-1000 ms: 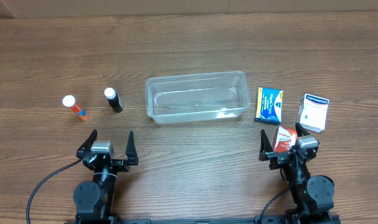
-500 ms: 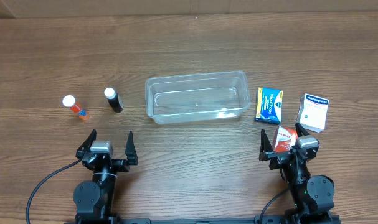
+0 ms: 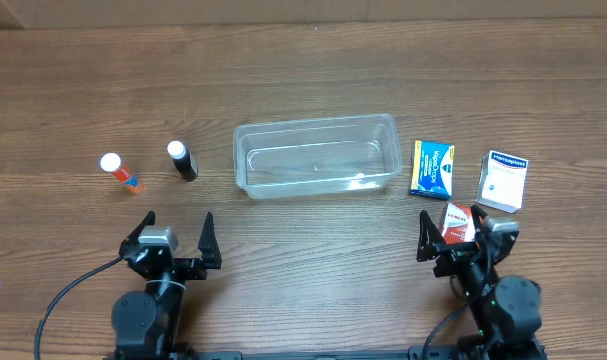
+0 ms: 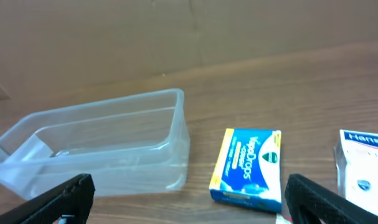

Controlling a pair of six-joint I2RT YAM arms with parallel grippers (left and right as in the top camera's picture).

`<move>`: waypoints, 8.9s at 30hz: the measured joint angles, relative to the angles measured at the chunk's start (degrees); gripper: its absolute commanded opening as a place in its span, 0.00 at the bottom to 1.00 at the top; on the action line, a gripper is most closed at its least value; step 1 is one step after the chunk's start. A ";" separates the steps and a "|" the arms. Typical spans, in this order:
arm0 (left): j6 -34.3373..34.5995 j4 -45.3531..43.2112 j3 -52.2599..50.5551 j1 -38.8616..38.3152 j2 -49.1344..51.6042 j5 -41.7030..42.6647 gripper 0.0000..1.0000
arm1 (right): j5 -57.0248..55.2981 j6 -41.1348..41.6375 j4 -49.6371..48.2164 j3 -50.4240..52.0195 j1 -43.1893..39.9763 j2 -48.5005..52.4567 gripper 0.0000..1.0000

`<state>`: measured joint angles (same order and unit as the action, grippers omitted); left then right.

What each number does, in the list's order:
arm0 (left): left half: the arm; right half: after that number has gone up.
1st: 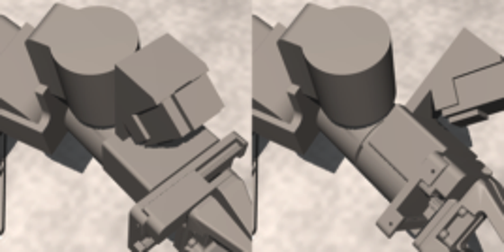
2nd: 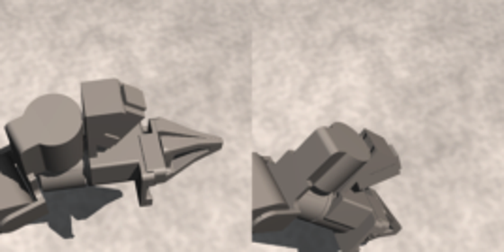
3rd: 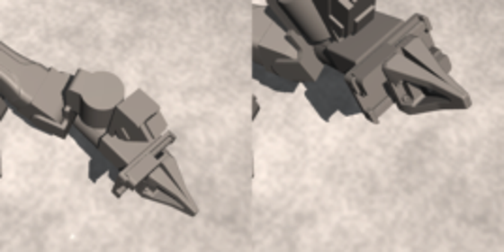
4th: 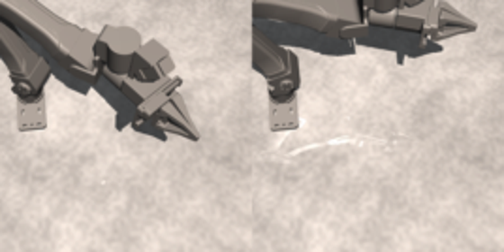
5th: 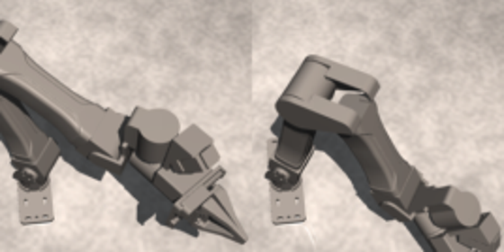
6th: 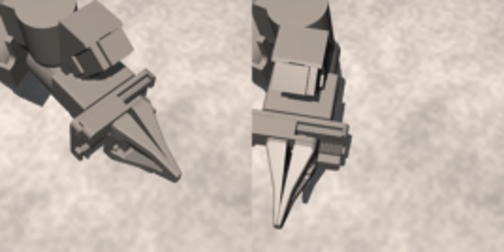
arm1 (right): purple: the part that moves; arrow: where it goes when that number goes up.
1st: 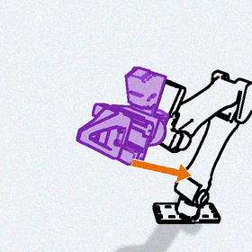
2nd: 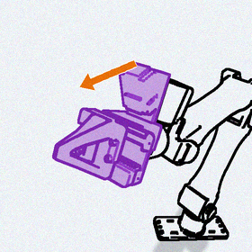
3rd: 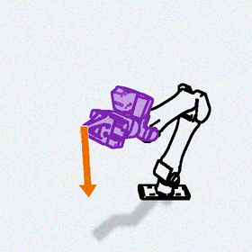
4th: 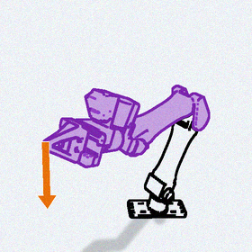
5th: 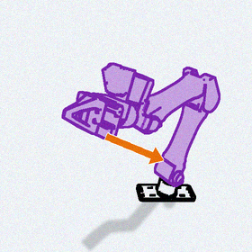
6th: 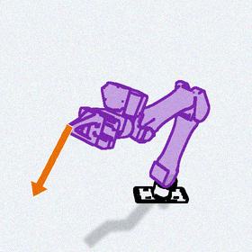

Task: Pack container

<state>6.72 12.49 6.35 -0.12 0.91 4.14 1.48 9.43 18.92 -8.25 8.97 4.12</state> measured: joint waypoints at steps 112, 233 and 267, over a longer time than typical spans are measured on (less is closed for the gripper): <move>10.10 70.25 110.14 -22.03 118.77 -4.13 0.04 | 3.58 2.60 46.64 -54.12 0.00 61.75 1.00; 7.85 69.13 100.02 17.38 119.60 -6.95 0.55 | 3.43 2.60 46.69 -54.29 0.00 63.76 1.00; 10.34 72.24 99.80 -18.18 92.61 -0.96 0.06 | 3.45 2.58 46.71 -54.29 0.00 63.76 1.00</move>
<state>17.06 84.73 106.15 -18.31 93.51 3.18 4.93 12.01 65.63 -62.54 8.97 67.88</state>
